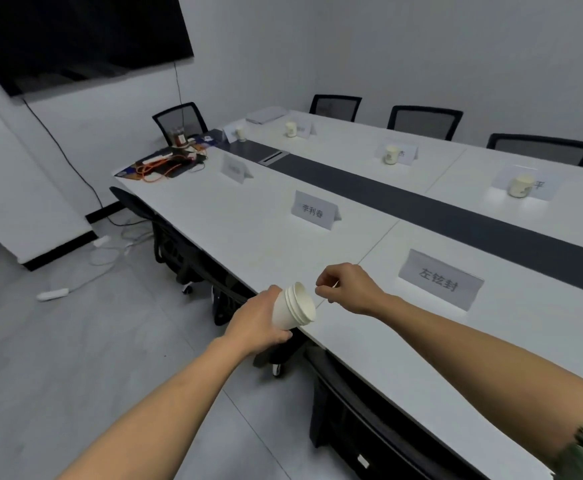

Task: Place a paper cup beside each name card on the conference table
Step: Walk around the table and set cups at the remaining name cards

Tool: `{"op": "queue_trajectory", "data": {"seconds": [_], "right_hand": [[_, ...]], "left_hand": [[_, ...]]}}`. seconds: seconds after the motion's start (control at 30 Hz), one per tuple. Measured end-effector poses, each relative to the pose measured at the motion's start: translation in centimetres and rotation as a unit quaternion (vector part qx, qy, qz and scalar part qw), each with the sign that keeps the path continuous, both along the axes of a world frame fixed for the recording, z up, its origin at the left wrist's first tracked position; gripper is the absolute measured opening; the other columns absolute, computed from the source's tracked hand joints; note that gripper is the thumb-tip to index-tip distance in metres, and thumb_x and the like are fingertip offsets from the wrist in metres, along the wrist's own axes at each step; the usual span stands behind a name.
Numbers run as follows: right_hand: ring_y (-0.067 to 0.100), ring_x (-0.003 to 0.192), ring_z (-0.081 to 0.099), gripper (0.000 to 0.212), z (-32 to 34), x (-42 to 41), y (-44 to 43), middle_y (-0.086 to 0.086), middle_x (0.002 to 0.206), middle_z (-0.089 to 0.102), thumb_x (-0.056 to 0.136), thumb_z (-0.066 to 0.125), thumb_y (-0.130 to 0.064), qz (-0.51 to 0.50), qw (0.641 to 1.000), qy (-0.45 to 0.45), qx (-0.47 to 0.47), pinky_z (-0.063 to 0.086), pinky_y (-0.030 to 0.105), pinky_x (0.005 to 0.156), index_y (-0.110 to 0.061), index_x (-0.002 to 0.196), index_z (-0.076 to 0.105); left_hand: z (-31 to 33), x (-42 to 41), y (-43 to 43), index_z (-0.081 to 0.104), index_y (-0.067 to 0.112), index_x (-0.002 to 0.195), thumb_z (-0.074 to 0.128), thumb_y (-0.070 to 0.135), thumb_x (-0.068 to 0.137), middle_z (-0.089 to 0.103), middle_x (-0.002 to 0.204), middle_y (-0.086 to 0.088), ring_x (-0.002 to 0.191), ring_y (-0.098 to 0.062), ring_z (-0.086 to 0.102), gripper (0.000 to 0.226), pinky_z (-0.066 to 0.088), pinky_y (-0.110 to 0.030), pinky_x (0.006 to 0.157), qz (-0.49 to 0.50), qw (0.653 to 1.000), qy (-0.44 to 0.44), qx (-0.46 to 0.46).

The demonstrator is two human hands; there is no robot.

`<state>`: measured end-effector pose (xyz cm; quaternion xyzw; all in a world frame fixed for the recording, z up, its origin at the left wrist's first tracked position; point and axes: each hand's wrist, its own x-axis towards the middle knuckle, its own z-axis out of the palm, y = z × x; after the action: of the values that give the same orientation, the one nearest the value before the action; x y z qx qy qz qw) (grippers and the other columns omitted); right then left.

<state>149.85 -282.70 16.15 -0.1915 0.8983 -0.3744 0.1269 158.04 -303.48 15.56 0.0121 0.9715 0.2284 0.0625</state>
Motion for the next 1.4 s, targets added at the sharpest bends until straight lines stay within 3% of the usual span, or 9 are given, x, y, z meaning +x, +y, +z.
{"op": "queue_trajectory", "data": {"seconds": [0.37,0.6,1.0,1.2,1.4], "right_hand": [[0.018,0.072,0.071,0.015,-1.7,-8.7,2.4,-0.004,0.084,0.071,0.084,0.070,-0.029,-0.121,0.992,-0.030,0.017,0.057,0.040,0.072,-0.015,0.090,0.071],[0.017,0.074,0.070,0.013,-1.2,-11.8,4.9,-0.001,0.084,0.072,0.084,0.069,-0.026,-0.222,0.974,-0.033,0.033,0.057,0.039,0.071,-0.015,0.090,0.071],[0.012,0.065,0.067,0.006,-1.0,-11.6,11.1,0.001,0.072,0.067,0.082,0.069,-0.013,-0.378,0.919,-0.105,-0.026,0.046,0.027,0.054,-0.008,0.079,0.068],[0.016,0.068,0.067,0.016,-0.7,-12.3,14.3,0.005,0.074,0.066,0.085,0.065,-0.009,-0.414,0.899,-0.129,-0.059,0.046,0.025,0.054,-0.013,0.070,0.061],[0.017,0.072,0.067,0.012,-0.7,-14.3,18.0,0.004,0.079,0.067,0.089,0.064,-0.009,-0.450,0.867,-0.160,-0.142,0.048,0.023,0.056,-0.008,0.077,0.065]], "left_hand": [[-1.5,-15.3,2.1,0.044,0.027,0.118,0.075,0.033,0.068,0.057,0.103,0.006,0.090,-0.019,0.057,0.059,0.050,-0.034,0.070,-0.136,0.990,-0.019,0.014],[-1.3,-23.2,4.9,0.045,0.028,0.118,0.076,0.034,0.068,0.059,0.105,0.006,0.091,-0.021,0.058,0.059,0.054,-0.038,0.074,-0.243,0.970,-0.019,0.020],[-2.3,-28.3,13.0,0.044,0.030,0.122,0.079,0.034,0.068,0.059,0.109,0.006,0.093,-0.020,0.058,0.064,0.055,-0.037,0.076,-0.376,0.925,-0.027,0.047],[-2.6,-29.9,16.5,0.044,0.030,0.123,0.077,0.032,0.068,0.057,0.106,0.008,0.090,-0.018,0.056,0.064,0.045,-0.029,0.067,-0.403,0.914,-0.025,0.047],[-3.7,-33.1,18.3,0.044,0.030,0.120,0.078,0.035,0.068,0.059,0.106,0.006,0.090,-0.019,0.059,0.062,0.054,-0.035,0.074,-0.391,0.919,-0.043,0.025]]}}
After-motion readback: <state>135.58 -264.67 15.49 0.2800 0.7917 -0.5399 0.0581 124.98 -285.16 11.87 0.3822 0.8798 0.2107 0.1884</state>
